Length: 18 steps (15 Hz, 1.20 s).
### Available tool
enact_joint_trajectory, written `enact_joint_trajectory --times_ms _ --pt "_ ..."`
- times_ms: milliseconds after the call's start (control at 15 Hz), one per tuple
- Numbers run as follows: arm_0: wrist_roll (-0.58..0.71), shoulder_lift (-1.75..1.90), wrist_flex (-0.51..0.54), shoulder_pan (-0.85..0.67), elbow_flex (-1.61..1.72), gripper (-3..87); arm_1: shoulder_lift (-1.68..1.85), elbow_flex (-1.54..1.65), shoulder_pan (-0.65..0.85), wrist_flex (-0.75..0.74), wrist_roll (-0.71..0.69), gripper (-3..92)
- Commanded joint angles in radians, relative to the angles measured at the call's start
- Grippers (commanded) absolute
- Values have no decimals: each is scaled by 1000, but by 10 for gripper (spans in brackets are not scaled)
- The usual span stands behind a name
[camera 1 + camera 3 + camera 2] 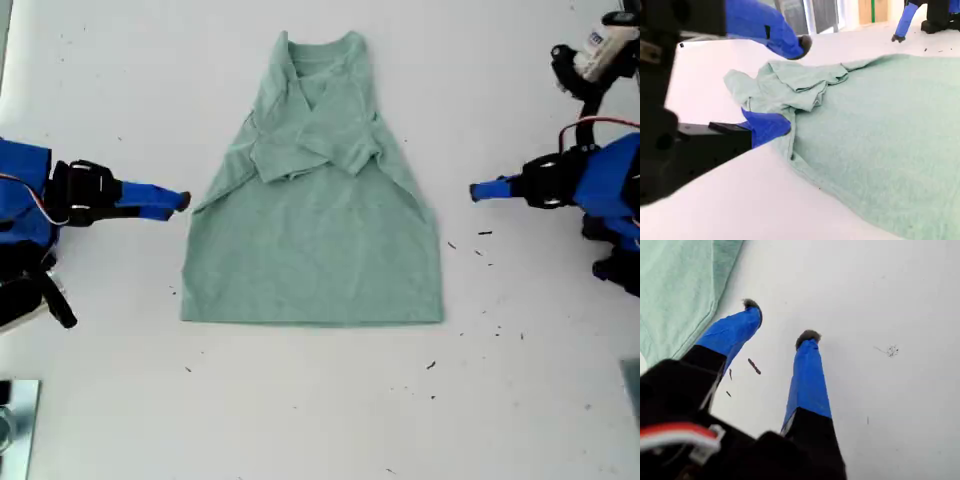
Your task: Fold t shirt
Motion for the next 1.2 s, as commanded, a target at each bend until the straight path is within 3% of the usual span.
enact_joint_trajectory --times_ms 0,67,267,333,467,533,667,800,933,1133 --pt "6 8 -2 3 12 234 6 54 -26 3 40 170" --pt "14 8 0 6 11 177 6 54 -67 3 97 169" --pt "20 8 -15 -11 6 1 8 54 -146 3 620 169" --pt "20 8 -18 5 5 -2 8 54 -189 3 738 167" --pt "20 8 6 32 2 -2 8 54 -199 5 707 140" --pt "20 8 6 37 2 -2 9 51 -255 6 652 30" --pt "20 8 5 44 8 -2 11 -6 -284 -5 591 13" --pt "20 8 -3 43 14 -2 -38 -169 -403 -9 624 13" --pt "40 8 -3 32 14 -2 -437 -477 -506 -15 638 13" --pt "57 8 -6 26 15 -2 -950 -1046 -621 107 629 7"
